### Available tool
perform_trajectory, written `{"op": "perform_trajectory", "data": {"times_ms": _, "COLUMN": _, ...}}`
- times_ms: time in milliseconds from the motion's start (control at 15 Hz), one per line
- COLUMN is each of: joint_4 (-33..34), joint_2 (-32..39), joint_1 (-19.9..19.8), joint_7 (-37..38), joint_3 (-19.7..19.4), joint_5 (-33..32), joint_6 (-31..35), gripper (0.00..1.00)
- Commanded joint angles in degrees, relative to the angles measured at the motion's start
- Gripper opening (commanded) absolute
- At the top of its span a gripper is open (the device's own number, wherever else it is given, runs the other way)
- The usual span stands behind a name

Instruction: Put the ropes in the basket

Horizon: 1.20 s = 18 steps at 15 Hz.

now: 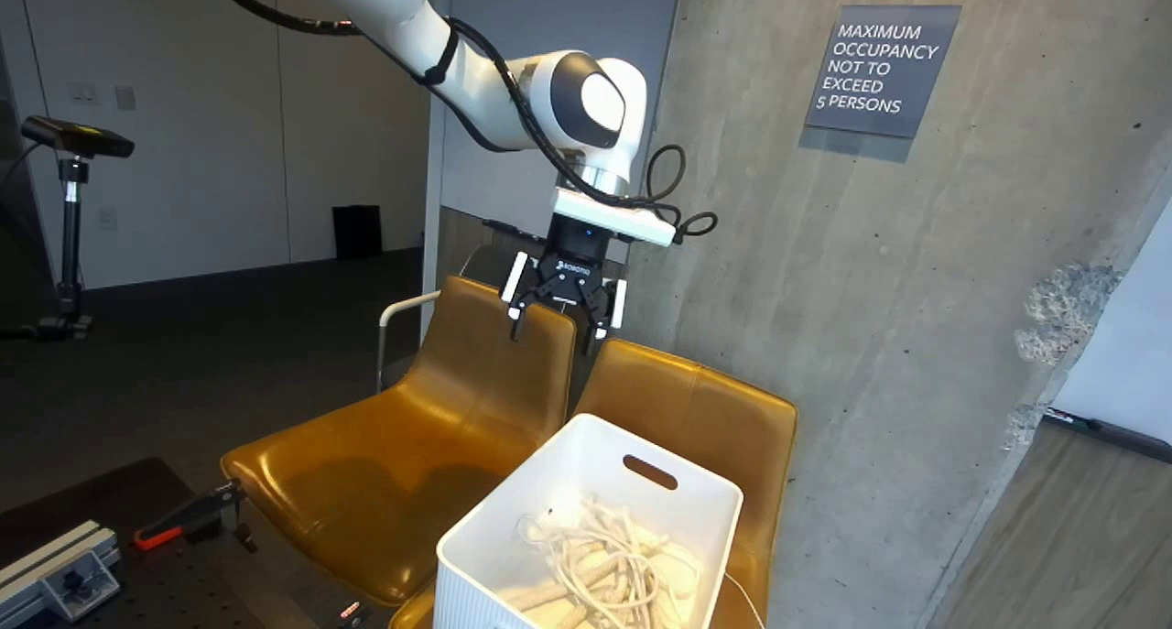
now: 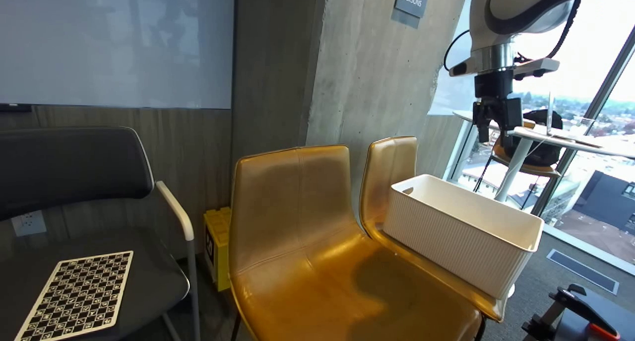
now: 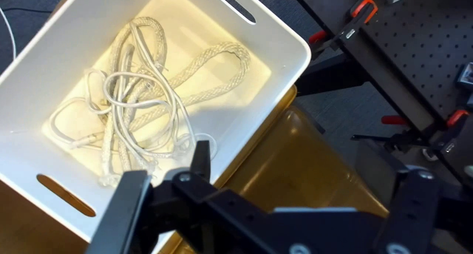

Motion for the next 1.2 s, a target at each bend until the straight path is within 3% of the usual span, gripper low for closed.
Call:
{"op": "perform_trajectory", "data": {"times_ms": 0, "joint_4": -0.4, "joint_2": -0.1, "joint_1": 1.9, "joint_7": 1.1, "joint_3": 0.2, "joint_5": 0.2, "joint_6": -0.4, "gripper": 1.0}}
{"op": "perform_trajectory", "data": {"times_ms": 267, "joint_4": -1.8, "joint_2": -0.1, "joint_1": 6.1, "joint_7": 4.9, "joint_3": 1.5, "joint_5": -0.1, "joint_6": -0.5, "gripper": 1.0}}
{"op": "perform_trajectory", "data": {"times_ms": 1133, "joint_4": -1.8, "joint_2": -0.1, "joint_1": 4.9, "joint_7": 4.8, "joint_3": 1.3, "joint_5": -0.1, "joint_6": -0.4, "gripper": 1.0}}
